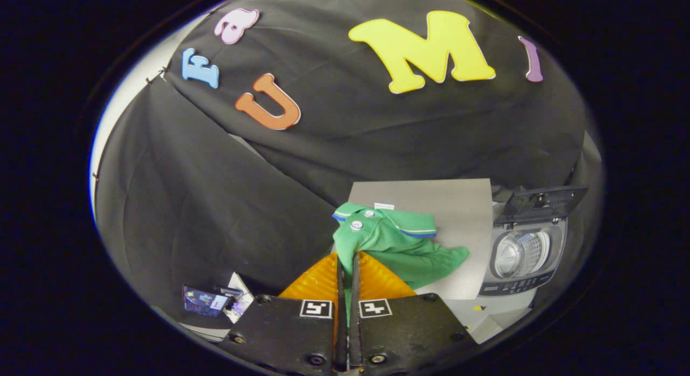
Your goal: Put the clothes into the washing machine and then close the washing machine lid.
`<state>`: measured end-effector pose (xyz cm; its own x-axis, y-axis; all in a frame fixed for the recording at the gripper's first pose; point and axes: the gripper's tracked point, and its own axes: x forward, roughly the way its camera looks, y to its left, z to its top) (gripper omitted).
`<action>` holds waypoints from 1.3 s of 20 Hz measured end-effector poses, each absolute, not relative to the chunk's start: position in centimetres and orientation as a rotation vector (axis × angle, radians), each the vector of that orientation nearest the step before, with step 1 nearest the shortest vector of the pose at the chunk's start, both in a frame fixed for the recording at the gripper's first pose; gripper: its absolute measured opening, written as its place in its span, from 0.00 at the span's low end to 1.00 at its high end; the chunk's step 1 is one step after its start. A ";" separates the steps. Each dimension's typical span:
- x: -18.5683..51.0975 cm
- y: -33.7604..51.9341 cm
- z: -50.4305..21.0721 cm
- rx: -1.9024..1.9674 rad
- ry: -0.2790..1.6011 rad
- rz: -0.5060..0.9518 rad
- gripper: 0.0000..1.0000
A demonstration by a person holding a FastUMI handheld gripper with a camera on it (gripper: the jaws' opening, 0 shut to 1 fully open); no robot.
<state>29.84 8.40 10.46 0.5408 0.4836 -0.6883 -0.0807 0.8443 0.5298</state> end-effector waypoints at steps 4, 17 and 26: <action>28.4 6.3 14.1 0.486 0.871 0.347 0.05; 22.3 -4.5 19.5 0.498 0.723 0.131 0.05; 18.4 -12.0 18.5 0.522 0.740 -0.071 0.05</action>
<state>18.37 -12.00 18.46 0.7422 0.1189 -0.6596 0.2413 0.8707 0.4285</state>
